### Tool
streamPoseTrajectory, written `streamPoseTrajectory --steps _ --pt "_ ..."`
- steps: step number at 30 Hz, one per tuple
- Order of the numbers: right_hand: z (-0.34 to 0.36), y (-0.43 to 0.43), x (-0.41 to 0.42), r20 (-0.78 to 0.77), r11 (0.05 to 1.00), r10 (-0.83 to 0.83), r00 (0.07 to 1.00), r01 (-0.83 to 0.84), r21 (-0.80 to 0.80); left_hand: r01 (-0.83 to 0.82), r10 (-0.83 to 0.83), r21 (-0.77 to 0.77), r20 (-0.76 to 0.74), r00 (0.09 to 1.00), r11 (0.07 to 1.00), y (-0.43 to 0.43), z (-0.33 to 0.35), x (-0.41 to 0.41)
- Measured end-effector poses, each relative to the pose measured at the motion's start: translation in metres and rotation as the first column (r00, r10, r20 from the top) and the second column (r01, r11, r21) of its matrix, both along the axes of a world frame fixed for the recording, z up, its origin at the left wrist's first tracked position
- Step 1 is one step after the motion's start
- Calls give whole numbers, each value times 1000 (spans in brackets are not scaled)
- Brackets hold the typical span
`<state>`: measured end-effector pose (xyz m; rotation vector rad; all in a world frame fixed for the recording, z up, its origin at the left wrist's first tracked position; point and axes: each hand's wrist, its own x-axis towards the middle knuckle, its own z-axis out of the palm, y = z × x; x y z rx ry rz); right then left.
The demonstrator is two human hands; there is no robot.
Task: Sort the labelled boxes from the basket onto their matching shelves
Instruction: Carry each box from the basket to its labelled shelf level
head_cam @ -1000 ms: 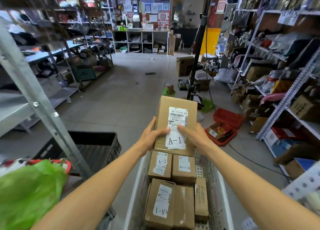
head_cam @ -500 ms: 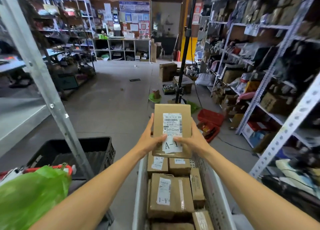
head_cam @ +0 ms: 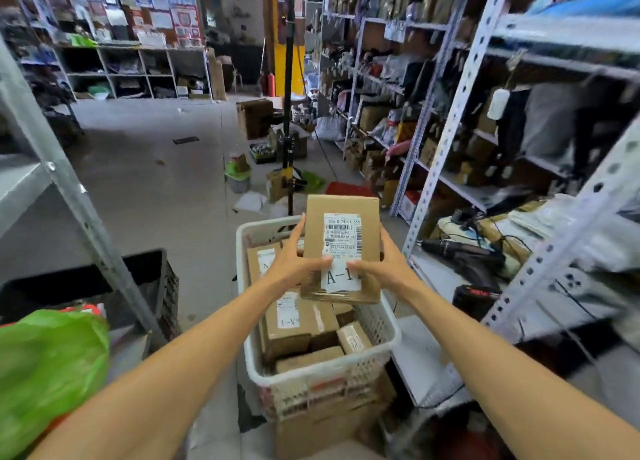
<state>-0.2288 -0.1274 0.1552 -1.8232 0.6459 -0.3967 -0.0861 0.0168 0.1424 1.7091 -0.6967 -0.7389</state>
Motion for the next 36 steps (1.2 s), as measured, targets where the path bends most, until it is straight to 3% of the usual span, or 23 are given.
streamPoseTrajectory --steps 16,22,29,36 --pt "5 75 -237 32 983 -181 983 181 5 163 -161 -108 25 987 981 46 8 -218" --pt "10 86 -363 34 902 -431 902 430 34 372 -371 -97 28 928 923 17 16 -326" --pt "46 110 -535 151 684 -725 671 728 48 686 -687 -154 55 724 711 -46 45 -489" --pt "71 158 -678 157 327 -935 318 944 34 917 -946 -255 19 322 307 -73 69 -650"
